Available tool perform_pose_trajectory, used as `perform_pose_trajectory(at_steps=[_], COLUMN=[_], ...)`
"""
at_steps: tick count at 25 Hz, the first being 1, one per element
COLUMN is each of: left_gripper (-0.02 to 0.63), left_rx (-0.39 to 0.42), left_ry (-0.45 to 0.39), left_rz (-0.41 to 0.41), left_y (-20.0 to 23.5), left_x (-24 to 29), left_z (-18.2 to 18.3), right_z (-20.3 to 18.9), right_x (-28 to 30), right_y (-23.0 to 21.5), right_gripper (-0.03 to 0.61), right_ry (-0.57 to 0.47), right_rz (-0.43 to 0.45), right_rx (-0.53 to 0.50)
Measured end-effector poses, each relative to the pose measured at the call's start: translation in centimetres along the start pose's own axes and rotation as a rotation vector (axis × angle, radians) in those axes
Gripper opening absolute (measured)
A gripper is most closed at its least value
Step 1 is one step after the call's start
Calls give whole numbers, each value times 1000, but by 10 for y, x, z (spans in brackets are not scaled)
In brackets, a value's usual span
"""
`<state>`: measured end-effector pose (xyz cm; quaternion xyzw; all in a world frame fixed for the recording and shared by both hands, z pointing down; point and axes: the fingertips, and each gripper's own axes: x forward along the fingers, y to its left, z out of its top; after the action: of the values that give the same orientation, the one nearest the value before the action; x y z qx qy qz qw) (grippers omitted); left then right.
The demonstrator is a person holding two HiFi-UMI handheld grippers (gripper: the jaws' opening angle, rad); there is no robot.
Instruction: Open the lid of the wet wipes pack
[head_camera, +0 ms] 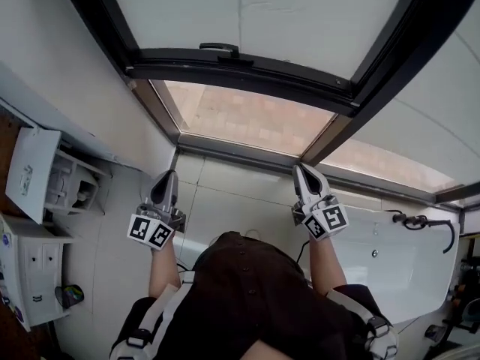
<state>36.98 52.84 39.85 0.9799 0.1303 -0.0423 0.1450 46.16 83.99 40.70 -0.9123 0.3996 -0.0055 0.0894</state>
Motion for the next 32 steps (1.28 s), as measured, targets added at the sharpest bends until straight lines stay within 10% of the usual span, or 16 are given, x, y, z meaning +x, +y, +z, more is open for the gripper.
perform_pose_trajectory(at_steps=[13, 32], left_gripper=[2, 2], left_rx=[22, 138], left_ry=[-42, -158], left_rz=[356, 547], left_y=[32, 66], left_x=[-112, -232], left_z=[15, 70], right_z=[-36, -29], right_x=[67, 133], right_y=[45, 176], right_gripper=[0, 0], right_ry=[76, 81], right_rz=[281, 522], right_rx=[59, 26])
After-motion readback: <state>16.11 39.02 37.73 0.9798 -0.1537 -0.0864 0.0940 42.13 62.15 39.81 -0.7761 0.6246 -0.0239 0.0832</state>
